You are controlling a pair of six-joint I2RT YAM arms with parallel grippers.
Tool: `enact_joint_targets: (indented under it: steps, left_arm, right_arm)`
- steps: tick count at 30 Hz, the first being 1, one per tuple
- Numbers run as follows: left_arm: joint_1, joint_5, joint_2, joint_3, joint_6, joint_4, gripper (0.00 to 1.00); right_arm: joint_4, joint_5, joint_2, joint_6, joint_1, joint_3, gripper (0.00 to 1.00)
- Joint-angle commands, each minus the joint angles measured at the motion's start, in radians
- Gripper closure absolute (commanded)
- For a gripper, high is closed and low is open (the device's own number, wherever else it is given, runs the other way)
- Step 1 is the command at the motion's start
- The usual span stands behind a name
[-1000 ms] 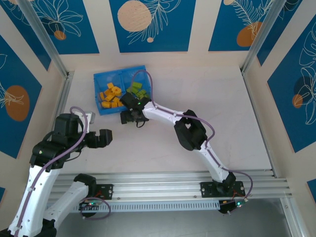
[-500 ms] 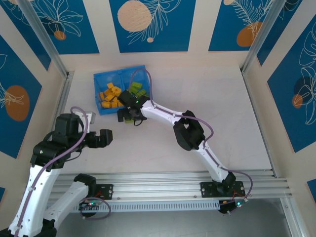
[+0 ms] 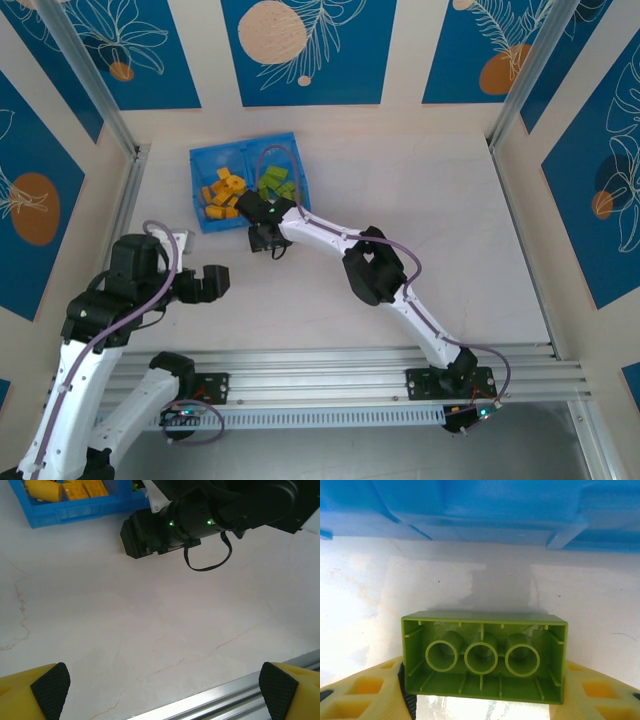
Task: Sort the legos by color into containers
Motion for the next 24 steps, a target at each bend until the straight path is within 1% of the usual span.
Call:
enact_joint_targets:
  steps: [1,7,11,14,18,22,24]
  left_arm:
    - [0.003,0.042,-0.01,-0.013,0.005,0.031,0.0]
    - [0.003,0.055,-0.01,-0.011,0.014,0.038,0.0]
    - [0.003,0.085,-0.016,-0.013,0.031,0.069,0.0]
    - [0.003,0.101,-0.025,-0.015,0.031,0.111,0.0]
    - [0.003,0.105,-0.03,-0.015,0.023,0.157,0.0]
    - [0.003,0.1,-0.034,-0.01,0.02,0.153,0.0]
    - [0.002,0.095,-0.039,-0.005,0.022,0.138,0.0]
  right_arm:
    - [-0.04,-0.028,-0.027,-0.017,-0.004,0.012,0.49]
    - [-0.053,-0.066,-0.173,-0.022,-0.026,-0.008,0.51]
    - [-0.057,-0.065,-0.254,-0.019,-0.051,0.027,0.52]
    - [-0.027,-0.05,-0.271,-0.013,-0.083,0.073,0.52]
    - [0.018,-0.04,-0.203,-0.011,-0.14,0.196,0.52]
    - [0.031,-0.12,-0.031,0.014,-0.196,0.429,0.52]
    - [0.072,-0.156,0.035,0.013,-0.208,0.504,0.51]
